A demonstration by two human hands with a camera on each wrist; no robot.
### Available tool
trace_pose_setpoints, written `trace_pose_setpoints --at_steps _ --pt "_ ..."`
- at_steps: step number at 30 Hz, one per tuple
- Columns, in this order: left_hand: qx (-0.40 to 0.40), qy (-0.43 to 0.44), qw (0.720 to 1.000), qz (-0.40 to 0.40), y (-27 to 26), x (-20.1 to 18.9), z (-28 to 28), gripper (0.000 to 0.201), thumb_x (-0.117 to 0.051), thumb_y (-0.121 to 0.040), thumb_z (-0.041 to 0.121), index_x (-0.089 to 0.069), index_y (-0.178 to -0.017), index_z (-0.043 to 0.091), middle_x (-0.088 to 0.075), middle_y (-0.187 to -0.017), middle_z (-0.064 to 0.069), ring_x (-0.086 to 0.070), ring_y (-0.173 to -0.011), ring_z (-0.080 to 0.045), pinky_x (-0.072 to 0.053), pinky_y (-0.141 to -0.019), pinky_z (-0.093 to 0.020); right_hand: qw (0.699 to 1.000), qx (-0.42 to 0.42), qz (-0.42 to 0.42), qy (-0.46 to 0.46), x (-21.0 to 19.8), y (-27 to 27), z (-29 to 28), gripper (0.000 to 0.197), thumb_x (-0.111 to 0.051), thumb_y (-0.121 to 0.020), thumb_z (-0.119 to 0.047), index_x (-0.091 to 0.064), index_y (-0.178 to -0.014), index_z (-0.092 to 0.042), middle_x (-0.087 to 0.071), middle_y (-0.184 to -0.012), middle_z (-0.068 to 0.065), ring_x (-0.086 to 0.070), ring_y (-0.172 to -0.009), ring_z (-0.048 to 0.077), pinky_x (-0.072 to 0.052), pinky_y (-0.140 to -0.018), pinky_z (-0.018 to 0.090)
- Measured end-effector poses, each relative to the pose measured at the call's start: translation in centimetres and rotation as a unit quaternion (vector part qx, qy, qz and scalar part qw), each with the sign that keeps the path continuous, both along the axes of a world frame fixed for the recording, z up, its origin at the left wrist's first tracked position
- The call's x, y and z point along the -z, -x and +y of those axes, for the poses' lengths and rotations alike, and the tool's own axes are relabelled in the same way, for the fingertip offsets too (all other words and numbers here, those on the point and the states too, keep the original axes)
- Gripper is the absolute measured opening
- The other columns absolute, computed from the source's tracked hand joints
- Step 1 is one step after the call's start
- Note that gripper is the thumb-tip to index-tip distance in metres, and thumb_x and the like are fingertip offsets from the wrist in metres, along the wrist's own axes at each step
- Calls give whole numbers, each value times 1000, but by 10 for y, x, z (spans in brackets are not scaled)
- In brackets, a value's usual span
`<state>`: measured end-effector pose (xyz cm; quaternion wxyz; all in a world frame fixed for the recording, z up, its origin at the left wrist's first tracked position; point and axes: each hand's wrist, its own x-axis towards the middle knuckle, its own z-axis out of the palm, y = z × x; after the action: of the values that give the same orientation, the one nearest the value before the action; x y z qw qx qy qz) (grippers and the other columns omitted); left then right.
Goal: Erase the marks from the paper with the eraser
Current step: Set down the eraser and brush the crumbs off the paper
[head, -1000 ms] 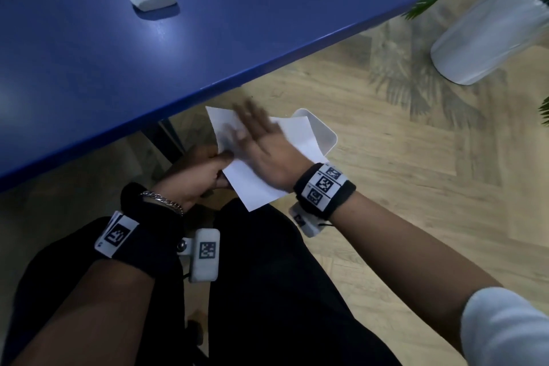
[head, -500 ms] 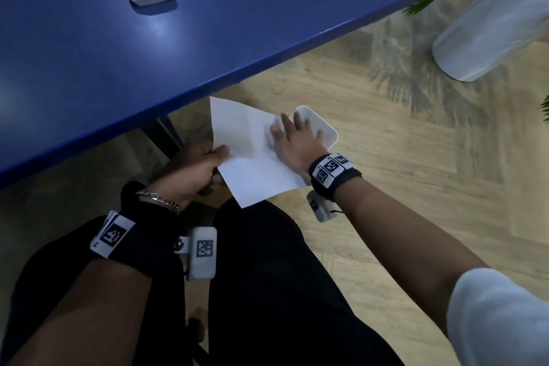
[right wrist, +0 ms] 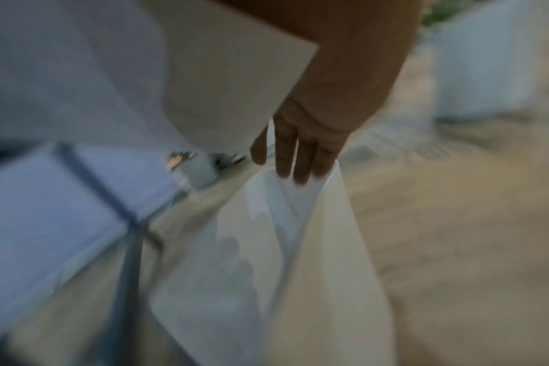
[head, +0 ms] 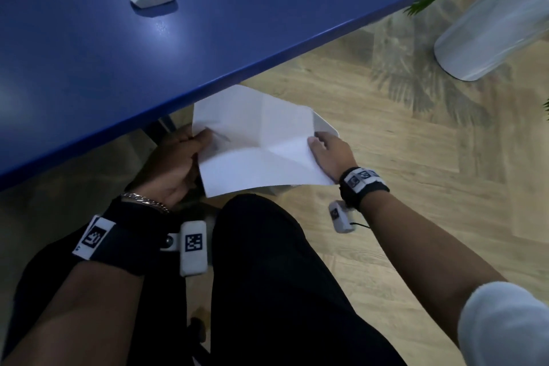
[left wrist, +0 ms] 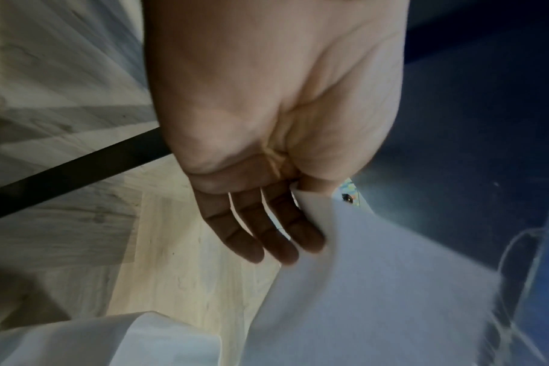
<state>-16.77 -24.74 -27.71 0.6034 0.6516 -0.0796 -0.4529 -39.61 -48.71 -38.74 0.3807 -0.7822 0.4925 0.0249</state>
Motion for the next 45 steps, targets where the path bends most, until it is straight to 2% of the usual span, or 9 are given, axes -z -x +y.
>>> trace_pose_setpoints --at_steps 4,10,14,19,25,28,35,41,45 --pt "-36 12 996 84 -4 -8 2 19 -54 -108 19 -73 -108 17 -79 -100 -8 -75 -92 -23 -56 -98 -44 886 213 -206 -357 -21 14 1 45 -55 -107 -40 -66 -134 -6 -75 -129 15 -74 -112 36 -59 -94 44" --pt "-26 -160 985 -65 -11 14 9 82 -72 -70 85 -76 -111 14 -80 -108 -9 -76 -102 -36 -57 -100 -49 862 151 -283 -393 -21 28 9 39 -53 -110 -29 -62 -139 -5 -69 -139 15 -68 -126 34 -52 -109 49" --pt "47 -258 928 -265 -10 13 6 60 -54 -103 59 -73 -111 3 -73 -115 -20 -68 -108 -40 -53 -96 -48 917 132 -244 -288 -14 29 6 31 -56 -109 -26 -70 -115 0 -78 -111 17 -73 -92 29 -57 -86 44" --pt "66 -264 908 -318 -11 17 1 54 -50 -112 44 -68 -113 -7 -69 -120 -29 -64 -112 -44 -48 -95 -47 942 135 -221 -215 -12 21 -6 33 -54 -110 -25 -70 -115 4 -77 -104 15 -74 -82 24 -60 -78 36" --pt "73 -260 908 -319 -3 17 -3 52 -49 -112 42 -68 -113 -7 -68 -121 -29 -63 -114 -46 -45 -90 -43 994 34 -92 41 -30 -10 -5 44 -46 -110 -39 -56 -148 -18 -63 -147 6 -60 -133 28 -49 -104 39" --pt "73 -261 910 -314 -2 17 -7 52 -49 -112 41 -67 -119 -7 -67 -127 -31 -63 -118 -46 -47 -96 -45 971 -114 -147 152 -59 -42 18 61 -43 -110 -46 -33 -163 -18 -27 -172 12 -26 -159 30 -26 -127 46" --pt "49 -226 939 -256 -1 18 -12 39 -54 -110 41 -72 -105 7 -74 -112 -17 -69 -106 -34 -50 -88 -40 902 -404 -115 96 -47 -71 84 63 -26 -112 -50 0 -168 -34 6 -177 -5 3 -164 24 -3 -131 53" --pt "4 -204 960 -191 -8 18 -2 39 -54 -108 41 -75 -95 11 -76 -95 -9 -70 -92 -32 -55 -90 -43 843 -380 332 189 27 -10 25 66 -23 -107 -60 -20 -167 -32 -2 -177 2 1 -162 42 3 -118 81" --pt "-10 -188 965 -181 -9 14 -5 36 -54 -106 45 -78 -96 20 -78 -104 -6 -72 -103 -31 -57 -99 -47 947 -256 165 99 -9 -24 25 64 -24 -109 -59 -23 -166 -28 -1 -177 8 -1 -163 35 -1 -123 73"
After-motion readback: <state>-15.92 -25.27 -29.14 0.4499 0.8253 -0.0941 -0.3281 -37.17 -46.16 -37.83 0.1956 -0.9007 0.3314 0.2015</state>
